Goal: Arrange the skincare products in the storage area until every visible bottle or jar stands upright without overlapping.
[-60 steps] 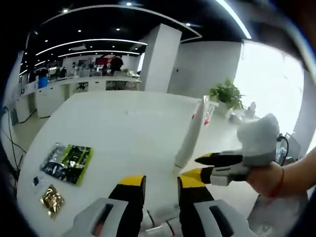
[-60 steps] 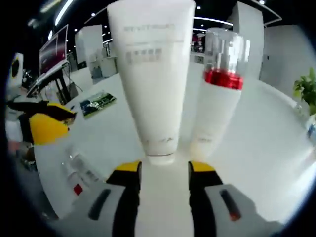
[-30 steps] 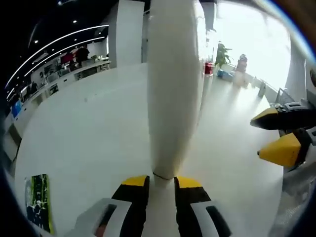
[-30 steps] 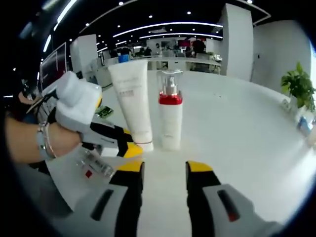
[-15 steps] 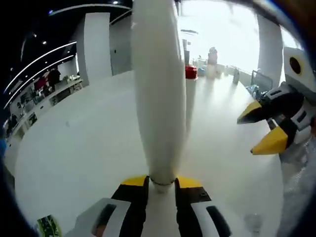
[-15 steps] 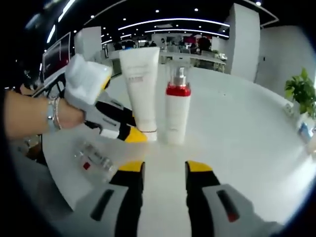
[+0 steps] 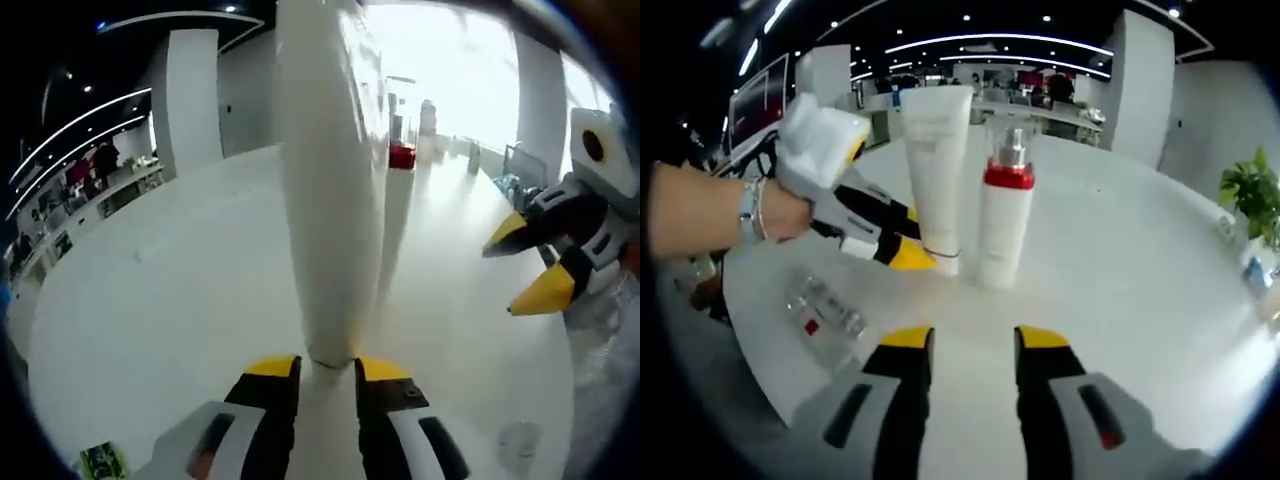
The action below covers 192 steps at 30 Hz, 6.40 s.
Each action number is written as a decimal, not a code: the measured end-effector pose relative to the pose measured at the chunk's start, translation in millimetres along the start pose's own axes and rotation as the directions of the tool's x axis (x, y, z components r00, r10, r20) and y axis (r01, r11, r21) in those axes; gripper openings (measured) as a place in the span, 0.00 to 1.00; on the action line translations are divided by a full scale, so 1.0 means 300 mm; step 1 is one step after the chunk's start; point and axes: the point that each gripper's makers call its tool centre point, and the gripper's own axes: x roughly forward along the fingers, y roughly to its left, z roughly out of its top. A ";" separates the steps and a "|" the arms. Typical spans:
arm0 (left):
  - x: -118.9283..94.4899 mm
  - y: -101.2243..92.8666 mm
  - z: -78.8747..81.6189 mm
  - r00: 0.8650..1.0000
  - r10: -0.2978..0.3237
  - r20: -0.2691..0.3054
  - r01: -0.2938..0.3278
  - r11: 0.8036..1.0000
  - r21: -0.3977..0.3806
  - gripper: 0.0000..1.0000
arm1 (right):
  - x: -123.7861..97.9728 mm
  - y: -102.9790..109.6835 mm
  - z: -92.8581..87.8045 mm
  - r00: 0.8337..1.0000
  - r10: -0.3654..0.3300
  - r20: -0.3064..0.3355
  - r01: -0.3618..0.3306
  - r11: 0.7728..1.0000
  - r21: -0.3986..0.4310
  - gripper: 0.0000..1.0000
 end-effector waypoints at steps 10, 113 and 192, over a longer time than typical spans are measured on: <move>0.009 0.002 0.003 1.000 -0.025 -0.004 0.026 0.997 0.076 0.20 | 0.007 0.011 -0.014 1.000 0.009 -0.022 -0.009 1.000 -0.014 0.33; -0.474 -0.345 -0.468 0.942 -0.069 -0.329 0.003 0.981 -0.196 0.25 | -0.057 0.474 -0.241 0.747 0.541 -0.386 -0.635 0.412 -0.653 0.20; -0.493 -0.432 -0.078 0.958 -0.202 0.204 0.263 0.903 -0.340 0.12 | 0.008 0.489 -0.182 0.791 0.552 -0.263 -0.598 0.605 -0.525 0.19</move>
